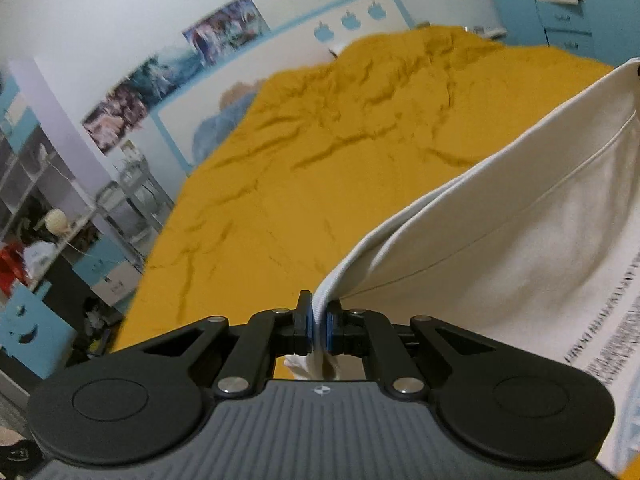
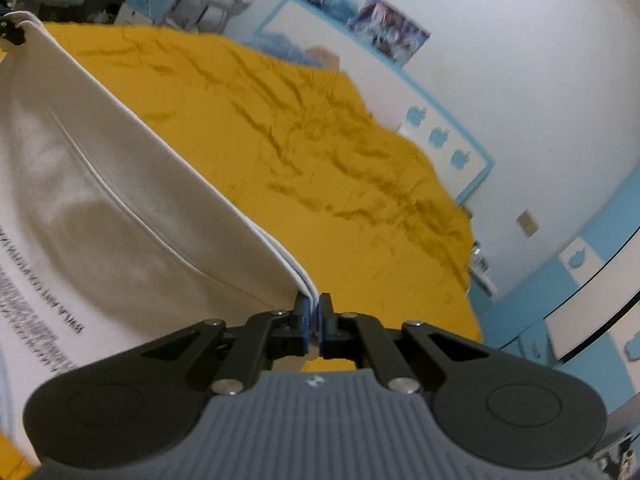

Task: Fold small clothes

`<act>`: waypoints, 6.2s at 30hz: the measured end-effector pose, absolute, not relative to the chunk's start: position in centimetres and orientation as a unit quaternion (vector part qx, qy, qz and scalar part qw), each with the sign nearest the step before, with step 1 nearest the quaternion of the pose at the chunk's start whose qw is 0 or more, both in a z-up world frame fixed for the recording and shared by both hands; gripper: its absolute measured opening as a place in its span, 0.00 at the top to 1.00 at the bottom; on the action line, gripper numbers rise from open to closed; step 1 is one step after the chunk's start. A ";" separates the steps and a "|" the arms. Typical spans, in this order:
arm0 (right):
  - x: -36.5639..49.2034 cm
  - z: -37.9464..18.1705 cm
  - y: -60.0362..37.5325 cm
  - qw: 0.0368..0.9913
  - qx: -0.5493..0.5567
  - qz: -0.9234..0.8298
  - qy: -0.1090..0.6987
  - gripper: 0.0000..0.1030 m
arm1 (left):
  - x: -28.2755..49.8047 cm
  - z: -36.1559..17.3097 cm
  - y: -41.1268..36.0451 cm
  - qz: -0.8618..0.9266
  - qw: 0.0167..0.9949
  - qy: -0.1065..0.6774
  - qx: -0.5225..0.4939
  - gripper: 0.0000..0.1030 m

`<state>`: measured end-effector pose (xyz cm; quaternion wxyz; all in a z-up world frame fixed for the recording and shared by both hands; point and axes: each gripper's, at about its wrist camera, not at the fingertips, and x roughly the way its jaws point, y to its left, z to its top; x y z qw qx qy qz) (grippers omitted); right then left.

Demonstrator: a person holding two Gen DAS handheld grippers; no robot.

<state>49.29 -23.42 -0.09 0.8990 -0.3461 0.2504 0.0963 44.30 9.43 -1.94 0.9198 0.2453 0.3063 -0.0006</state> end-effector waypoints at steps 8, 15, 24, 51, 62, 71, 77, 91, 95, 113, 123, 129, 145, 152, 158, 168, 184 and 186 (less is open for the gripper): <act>56.5 -9.5 -23.1 0.888 -0.316 0.099 0.321 1.00 | 48.4 -7.9 10.8 -0.007 0.911 0.356 0.207 0.91; 58.5 -11.4 -22.5 0.902 -0.288 0.083 0.309 0.75 | 48.8 -8.2 12.3 0.033 0.915 0.355 0.190 0.70; 54.7 -7.6 -25.0 0.916 -0.234 0.072 0.319 0.43 | 44.7 -3.0 13.8 0.016 0.923 0.357 0.144 0.65; 35.5 -12.7 -35.9 0.826 0.280 0.043 0.486 0.43 | 28.9 -9.2 21.1 0.017 0.834 0.404 -0.377 0.48; 35.8 -17.3 -38.8 0.783 0.461 0.012 0.417 0.72 | 30.8 -12.1 22.1 0.066 0.823 0.342 -0.449 0.85; 36.5 -13.2 -37.0 0.833 0.363 0.026 0.416 0.93 | 31.4 -8.4 21.5 0.075 0.853 0.333 -0.394 1.00; 36.5 -12.8 -36.9 0.831 0.348 0.019 0.433 0.88 | 29.1 -9.5 22.5 0.088 0.822 0.346 -0.443 0.51; 36.1 -15.3 -38.9 0.803 0.401 0.011 0.440 0.70 | 31.4 -15.3 22.5 0.103 0.761 0.370 -0.522 0.63; 36.8 -15.7 -38.9 0.803 0.399 0.014 0.442 0.82 | 31.7 -14.6 22.3 0.109 0.776 0.370 -0.499 0.85; 32.1 -4.5 -37.7 0.863 0.299 0.050 0.404 0.95 | 26.0 -3.1 19.7 0.069 0.867 0.354 -0.343 0.91; 26.6 -9.7 -38.5 0.829 0.299 0.020 0.472 0.96 | 22.9 -8.3 18.7 0.101 0.846 0.420 -0.313 0.91; 26.0 -13.3 -39.0 0.812 0.337 -0.004 0.476 0.97 | 23.0 -10.3 18.4 0.115 0.835 0.445 -0.303 0.90; 23.9 -9.1 -36.5 0.868 0.163 0.032 0.468 0.82 | 22.0 -5.7 16.4 0.121 0.877 0.441 -0.145 0.72; 24.0 -6.0 -36.3 0.896 0.094 0.036 0.432 0.71 | 22.9 -2.5 15.3 0.103 0.904 0.398 -0.121 0.71; 26.7 -5.7 -35.9 0.904 0.101 0.066 0.411 0.57 | 26.1 -2.2 11.9 0.048 0.916 0.387 -0.094 0.71; 34.1 -8.3 -36.3 0.893 0.170 0.070 0.412 0.56 | 33.4 -4.1 6.6 -0.025 0.920 0.384 -0.069 0.71; 42.5 -14.7 -38.0 0.884 0.213 0.072 0.410 0.56 | 44.7 -10.2 0.2 -0.101 0.902 0.416 -0.053 0.71; 42.6 -15.2 -38.1 0.882 0.224 0.074 0.408 0.56 | 45.8 -11.3 -0.1 -0.095 0.898 0.425 -0.053 0.71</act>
